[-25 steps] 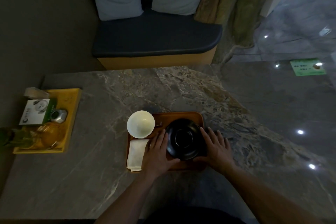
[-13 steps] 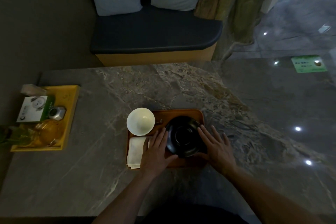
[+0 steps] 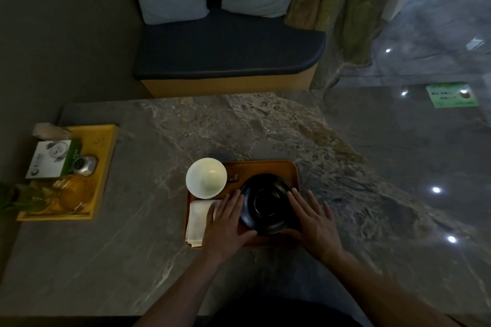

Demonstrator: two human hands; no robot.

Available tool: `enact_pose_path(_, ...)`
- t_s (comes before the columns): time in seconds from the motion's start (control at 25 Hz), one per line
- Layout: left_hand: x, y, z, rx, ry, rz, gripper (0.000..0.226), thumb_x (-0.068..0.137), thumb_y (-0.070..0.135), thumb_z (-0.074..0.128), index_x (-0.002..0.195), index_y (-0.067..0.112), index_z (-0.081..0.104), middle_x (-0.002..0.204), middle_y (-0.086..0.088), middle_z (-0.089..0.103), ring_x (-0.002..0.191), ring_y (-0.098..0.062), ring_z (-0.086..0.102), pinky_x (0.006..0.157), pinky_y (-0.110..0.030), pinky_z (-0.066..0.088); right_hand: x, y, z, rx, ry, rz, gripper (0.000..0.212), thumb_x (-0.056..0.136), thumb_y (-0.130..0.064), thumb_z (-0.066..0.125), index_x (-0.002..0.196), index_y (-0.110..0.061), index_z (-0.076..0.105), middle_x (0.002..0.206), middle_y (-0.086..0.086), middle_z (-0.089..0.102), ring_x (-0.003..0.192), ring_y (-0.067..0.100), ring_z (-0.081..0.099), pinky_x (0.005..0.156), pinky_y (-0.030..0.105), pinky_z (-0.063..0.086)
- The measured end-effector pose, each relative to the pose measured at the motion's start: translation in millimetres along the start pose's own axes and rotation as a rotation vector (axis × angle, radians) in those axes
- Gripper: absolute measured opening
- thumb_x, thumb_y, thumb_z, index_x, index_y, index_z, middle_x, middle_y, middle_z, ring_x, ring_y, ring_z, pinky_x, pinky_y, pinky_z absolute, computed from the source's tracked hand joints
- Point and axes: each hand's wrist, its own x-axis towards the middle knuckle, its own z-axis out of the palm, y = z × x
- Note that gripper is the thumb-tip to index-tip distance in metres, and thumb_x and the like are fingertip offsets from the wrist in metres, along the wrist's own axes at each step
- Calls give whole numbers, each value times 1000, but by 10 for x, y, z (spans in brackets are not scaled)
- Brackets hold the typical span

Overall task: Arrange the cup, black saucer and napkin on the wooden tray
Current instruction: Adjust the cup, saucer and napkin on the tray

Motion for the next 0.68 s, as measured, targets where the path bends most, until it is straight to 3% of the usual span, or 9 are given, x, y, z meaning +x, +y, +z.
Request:
enact_pose_path(0.32, -2, -42, -50, -35, -8, -7, 103, 76, 75, 55, 154, 35, 3, 159, 18, -7, 149, -5, -8, 120, -43, -7, -8, -39, 43, 56, 7, 4, 99, 73, -86, 33, 144, -46, -21, 157, -18, -13, 146, 21, -15, 117, 55, 4)
enact_pose_path(0.48, -17, -15, -44, -48, -5, -29, 101, 77, 76, 54, 155, 34, 4, 158, 19, -7, 149, -4, -8, 122, -51, -3, 163, 23, -83, 16, -24, -70, 104, 74, -80, 46, 143, -47, -24, 158, -18, -10, 144, 22, -19, 116, 57, 3)
enact_pose_path(0.68, 25, -6, -94, -47, 0, -25, 102, 76, 66, 63, 155, 33, 7, 163, 15, 3, 151, -8, -3, 119, -42, -11, 152, 13, -61, 4, -20, -54, 103, 75, -77, 50, 146, -46, -18, 158, -18, -8, 146, 22, -13, 117, 57, 5)
